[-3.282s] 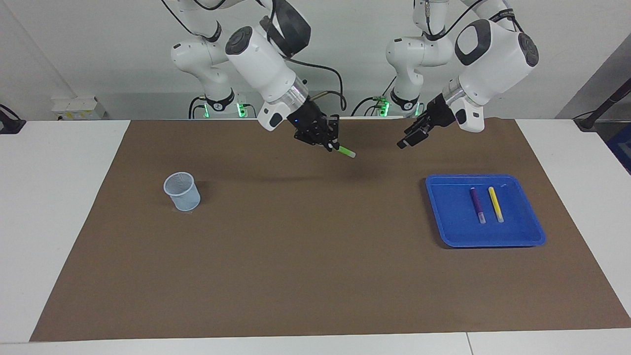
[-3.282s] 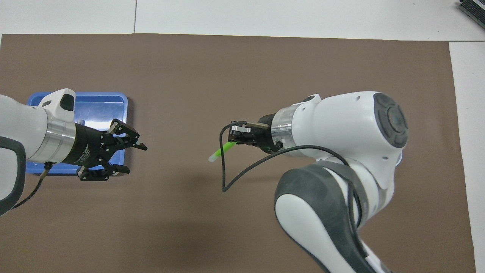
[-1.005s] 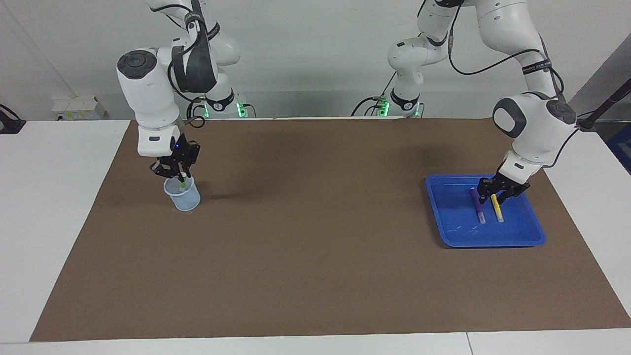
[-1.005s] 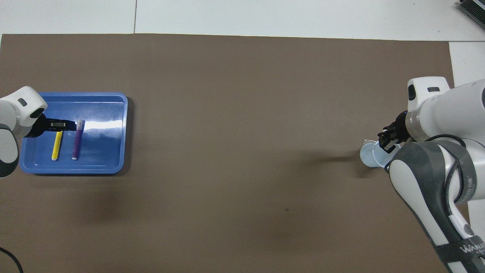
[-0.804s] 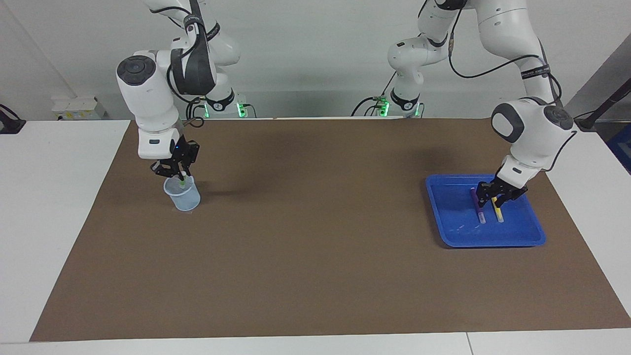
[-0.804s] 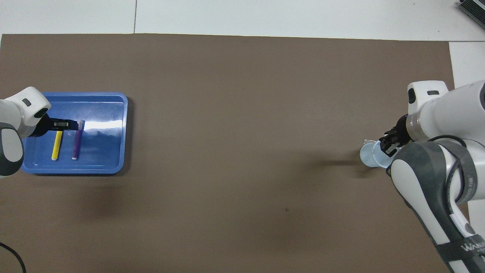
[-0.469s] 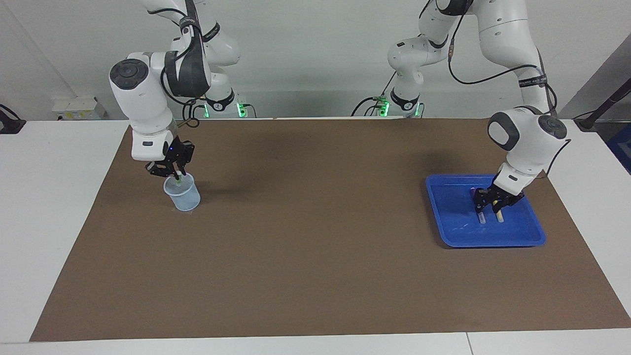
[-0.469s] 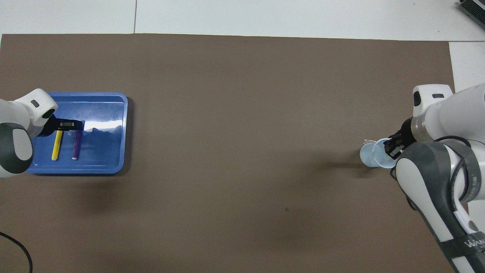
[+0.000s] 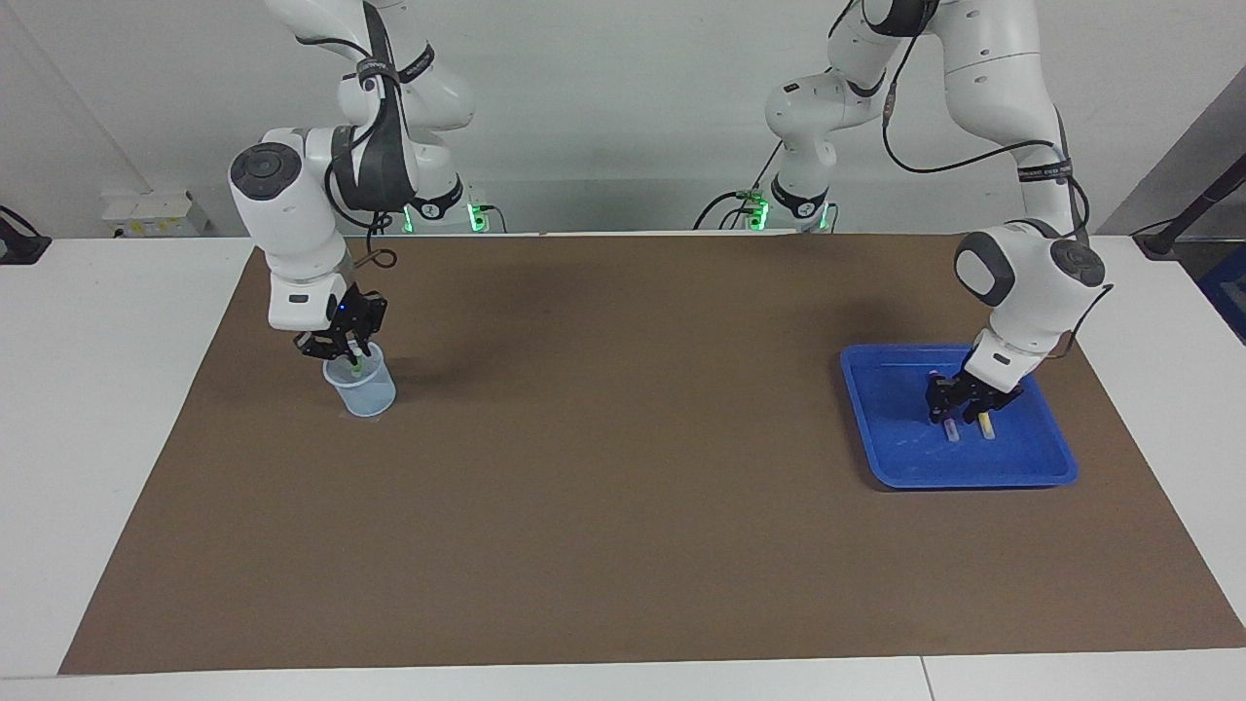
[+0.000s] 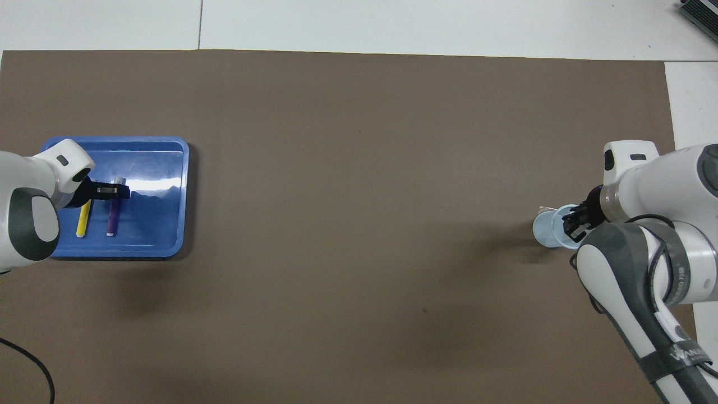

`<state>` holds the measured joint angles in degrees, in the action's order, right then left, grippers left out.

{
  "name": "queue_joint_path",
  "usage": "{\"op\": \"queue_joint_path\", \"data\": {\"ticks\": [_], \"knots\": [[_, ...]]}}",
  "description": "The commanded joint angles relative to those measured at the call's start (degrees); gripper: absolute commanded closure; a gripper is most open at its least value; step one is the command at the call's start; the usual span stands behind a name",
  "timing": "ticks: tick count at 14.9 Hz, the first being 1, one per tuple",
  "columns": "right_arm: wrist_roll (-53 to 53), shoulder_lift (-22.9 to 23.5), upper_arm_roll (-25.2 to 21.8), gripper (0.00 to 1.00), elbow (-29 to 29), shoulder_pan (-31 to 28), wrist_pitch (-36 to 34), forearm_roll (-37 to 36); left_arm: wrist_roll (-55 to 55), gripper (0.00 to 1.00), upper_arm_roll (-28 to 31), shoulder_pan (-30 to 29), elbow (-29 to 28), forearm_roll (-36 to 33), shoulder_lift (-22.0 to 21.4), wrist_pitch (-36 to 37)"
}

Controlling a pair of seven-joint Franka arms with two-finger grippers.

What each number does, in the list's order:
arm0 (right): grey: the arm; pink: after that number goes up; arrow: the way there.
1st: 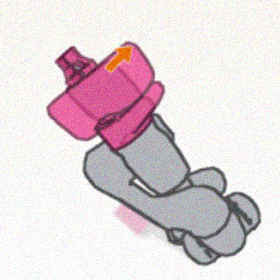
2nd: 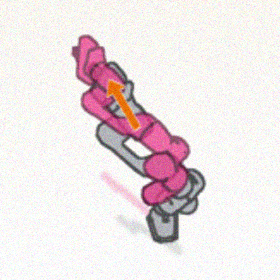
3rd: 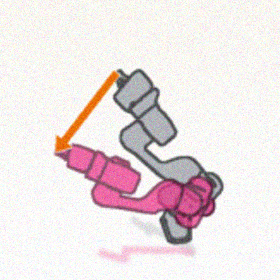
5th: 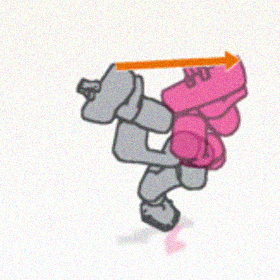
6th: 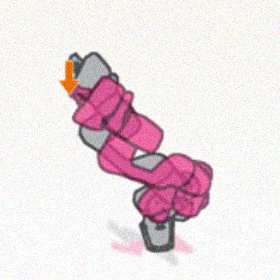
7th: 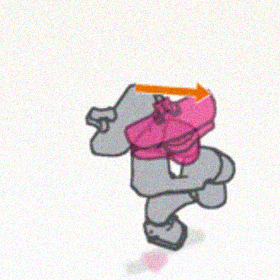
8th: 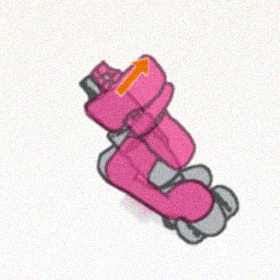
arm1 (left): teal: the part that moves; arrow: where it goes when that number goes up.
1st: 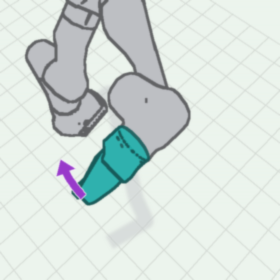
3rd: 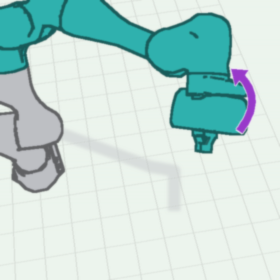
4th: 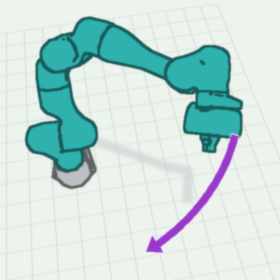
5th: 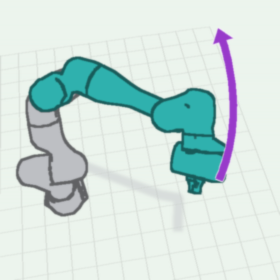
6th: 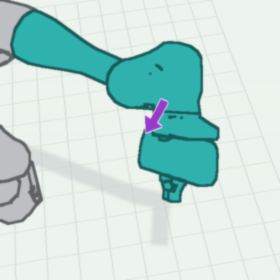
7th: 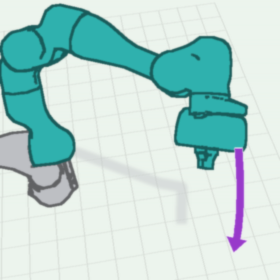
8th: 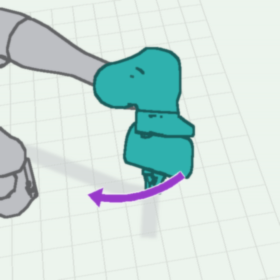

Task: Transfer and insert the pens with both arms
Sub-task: 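Insert the green pen into the cup while the left gripper reaches the purple pen, then lift the purple pen with the left gripper while the right gripper returns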

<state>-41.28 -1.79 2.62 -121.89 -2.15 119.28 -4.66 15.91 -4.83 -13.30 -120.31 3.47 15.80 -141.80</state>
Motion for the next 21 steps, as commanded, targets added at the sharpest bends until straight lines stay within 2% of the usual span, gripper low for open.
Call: {"op": "queue_joint_path", "data": {"ticks": [1, 2, 3, 5, 9, 13, 17, 21], "knots": [[-0.2, -2.1, 0.6, 0.08, -1.9, -0.9, 0.9, -0.2, 0.3, 0.51, -0.4, -0.9, -3.0, -1.0, -0.3, -3.8], [-0.5, -2.1, 0.6, 0.0, -1.9, -0.9, 0.9, -0.2, 0.3, 0.57, -0.4, -0.8, -3.1, -1.0, -0.3, -3.8], [-0.4, -2.1, 0.5, 0.0, -1.8, -0.8, 0.3, -0.2, 0.3, 0.67, -0.4, -0.8, -3.4, -1.0, -0.3, -3.8], [-0.4, -2.0, 0.5, 0.0, -1.6, -1.2, 0.2, -0.2, 0.3, 0.98, -0.4, -0.8, -3.7, -1.0, -0.4, -3.6], [-0.3, -2.0, 0.5, 0.0, -1.3, -1.3, 0.0, -0.2, -1.0, 1.0, -0.3, -0.8, -3.4, -1.0, -0.5, -2.1], [1.5, -2.1, 0.8, 0.0, -0.2, -0.5, 0.1, 0.4, -5.5, 1.0, -0.3, 0.0, 1.4, -1.0, -0.5, 6.4], [2.7, -1.9, 1.5, 0.0, 3.1, 2.9, -3.6, 6.7, -11.2, 1.0, -0.5, 0.6, 8.7, -1.0, -1.0, 18.6], [13.3, -2.0, 1.6, 0.0, 4.2, 6.0, -4.8, 19.5, -20.5, 1.0, -1.1, 2.1, 13.5, -0.3, -2.8, 28.8]]}}
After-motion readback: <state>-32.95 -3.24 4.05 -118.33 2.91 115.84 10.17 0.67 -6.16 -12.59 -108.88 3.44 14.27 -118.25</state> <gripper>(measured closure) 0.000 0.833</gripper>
